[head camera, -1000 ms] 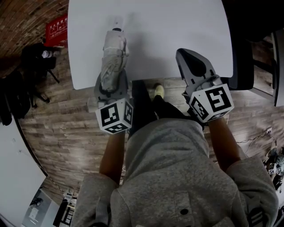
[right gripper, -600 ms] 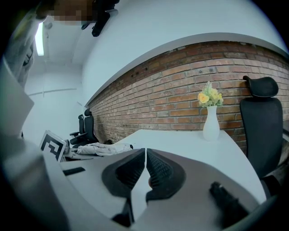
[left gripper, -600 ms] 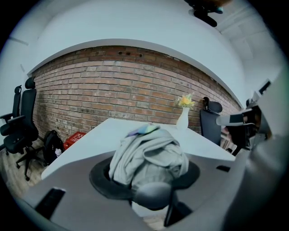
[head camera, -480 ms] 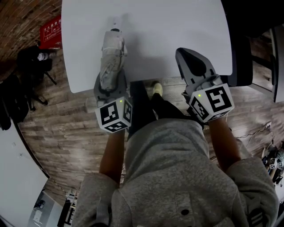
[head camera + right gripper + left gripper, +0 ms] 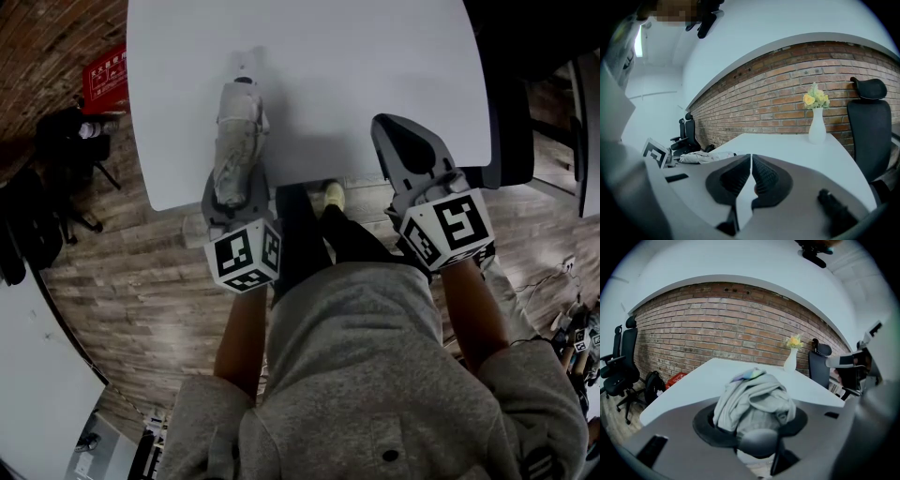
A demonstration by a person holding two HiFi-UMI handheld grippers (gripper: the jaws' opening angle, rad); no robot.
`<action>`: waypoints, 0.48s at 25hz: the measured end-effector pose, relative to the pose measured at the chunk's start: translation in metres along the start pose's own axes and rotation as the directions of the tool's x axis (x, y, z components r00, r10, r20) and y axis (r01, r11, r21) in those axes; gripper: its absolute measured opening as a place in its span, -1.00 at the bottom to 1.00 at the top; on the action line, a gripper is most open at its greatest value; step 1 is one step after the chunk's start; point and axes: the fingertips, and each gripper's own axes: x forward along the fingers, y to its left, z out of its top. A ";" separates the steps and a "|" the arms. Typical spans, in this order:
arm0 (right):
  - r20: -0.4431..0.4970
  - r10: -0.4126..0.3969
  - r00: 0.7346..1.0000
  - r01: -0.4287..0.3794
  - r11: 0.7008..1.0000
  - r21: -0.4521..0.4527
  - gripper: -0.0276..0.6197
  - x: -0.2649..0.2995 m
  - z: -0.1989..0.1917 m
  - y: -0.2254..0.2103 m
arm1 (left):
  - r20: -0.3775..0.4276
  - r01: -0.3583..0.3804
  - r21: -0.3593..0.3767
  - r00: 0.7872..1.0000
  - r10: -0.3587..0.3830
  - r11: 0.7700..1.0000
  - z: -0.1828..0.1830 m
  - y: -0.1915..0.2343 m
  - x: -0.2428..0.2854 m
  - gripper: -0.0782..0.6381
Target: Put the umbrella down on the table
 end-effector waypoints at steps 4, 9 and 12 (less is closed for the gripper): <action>-0.003 0.001 1.000 -0.001 1.000 -0.002 -0.84 0.001 -0.002 0.001 | -0.006 0.000 0.005 1.000 0.000 1.000 -0.003 0.002 0.002 -0.18; -0.014 -0.003 1.000 0.003 1.000 -0.004 -0.84 0.002 -0.004 0.001 | -0.010 0.002 -0.011 1.000 -0.002 1.000 -0.007 0.005 0.004 -0.18; -0.017 -0.002 1.000 0.002 1.000 -0.004 -0.84 0.002 -0.005 0.003 | -0.011 0.007 -0.018 1.000 -0.008 1.000 -0.009 0.005 0.005 -0.18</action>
